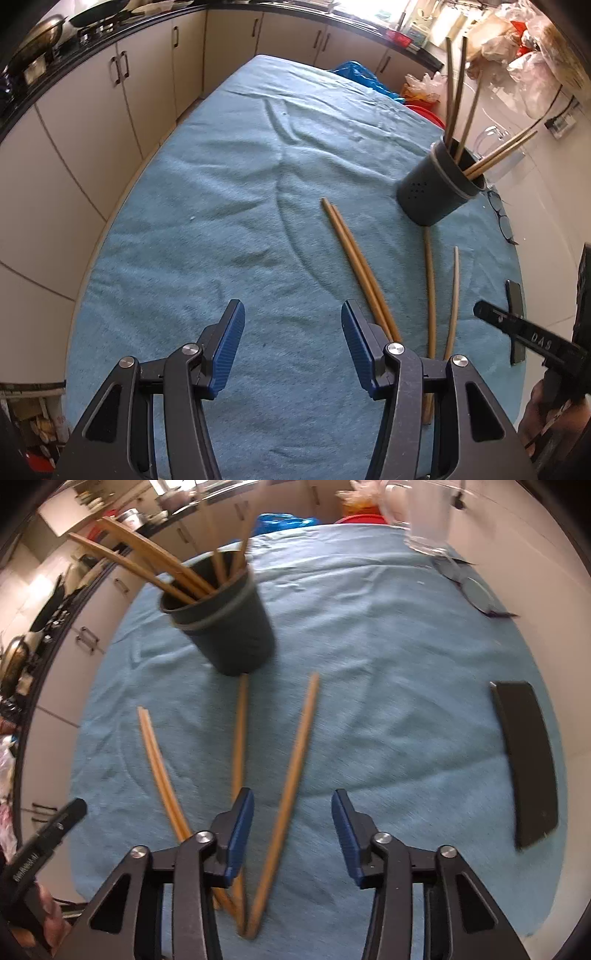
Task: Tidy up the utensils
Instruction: 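Move both open tools back down to the chopsticks on the cloth, then close the right tool on a chopstick while the left tool grasps another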
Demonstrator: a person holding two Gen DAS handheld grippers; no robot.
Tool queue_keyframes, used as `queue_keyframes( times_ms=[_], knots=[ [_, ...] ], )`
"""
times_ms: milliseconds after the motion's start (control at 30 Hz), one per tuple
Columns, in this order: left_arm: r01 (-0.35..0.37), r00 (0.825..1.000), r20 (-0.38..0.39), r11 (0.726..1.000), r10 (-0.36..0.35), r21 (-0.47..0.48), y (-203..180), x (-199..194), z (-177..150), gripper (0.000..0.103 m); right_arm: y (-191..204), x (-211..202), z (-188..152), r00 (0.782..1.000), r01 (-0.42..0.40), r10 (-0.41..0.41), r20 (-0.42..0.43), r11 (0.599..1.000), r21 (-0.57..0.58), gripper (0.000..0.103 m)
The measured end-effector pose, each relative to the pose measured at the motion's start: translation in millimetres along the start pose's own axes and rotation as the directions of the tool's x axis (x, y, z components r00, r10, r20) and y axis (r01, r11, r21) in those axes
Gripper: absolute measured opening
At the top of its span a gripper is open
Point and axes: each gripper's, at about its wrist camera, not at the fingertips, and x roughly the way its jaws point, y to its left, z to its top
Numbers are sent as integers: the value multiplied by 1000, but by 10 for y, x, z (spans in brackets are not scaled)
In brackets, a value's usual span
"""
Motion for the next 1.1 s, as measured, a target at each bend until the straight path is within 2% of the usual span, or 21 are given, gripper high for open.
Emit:
queue_keyframes(
  times_ms=[100,167,300,467,500,667,700,900,1000,1100],
  knots=[
    [-10,1000,0,1000,10,-20,70,-16,-35,53,147,84,83,999,-35,35,-1,998,-49,40],
    [-17,1000,3,999,17,-32,114,-39,-55,53,218,203,142,998,-58,57,-23,997,-58,33],
    [-30,999,9,998,31,-53,201,-85,-89,53,131,308,234,999,-32,33,-30,999,16,30],
    [-35,999,-8,997,35,-73,244,-62,-100,53,26,464,297,997,8,-6,-73,1000,27,30],
    [-33,999,-10,997,33,-73,236,-55,-98,53,27,494,298,997,16,-14,-81,1000,26,27],
    [4,999,-42,998,-7,-66,135,41,-36,53,75,579,273,995,27,-27,-94,1000,0,15],
    [22,998,-60,998,-26,-66,100,84,-14,53,76,576,267,995,31,-32,-95,999,-6,9],
    [95,984,-142,992,-107,-87,-98,347,145,53,-113,494,196,993,64,-62,-97,998,10,8],
    [106,976,-179,989,-122,-100,-193,509,240,52,-226,456,155,994,47,-43,-103,998,40,8],
    [103,972,-203,991,-120,-90,-297,646,312,44,-315,424,122,994,33,-27,-103,998,54,8]
  ],
)
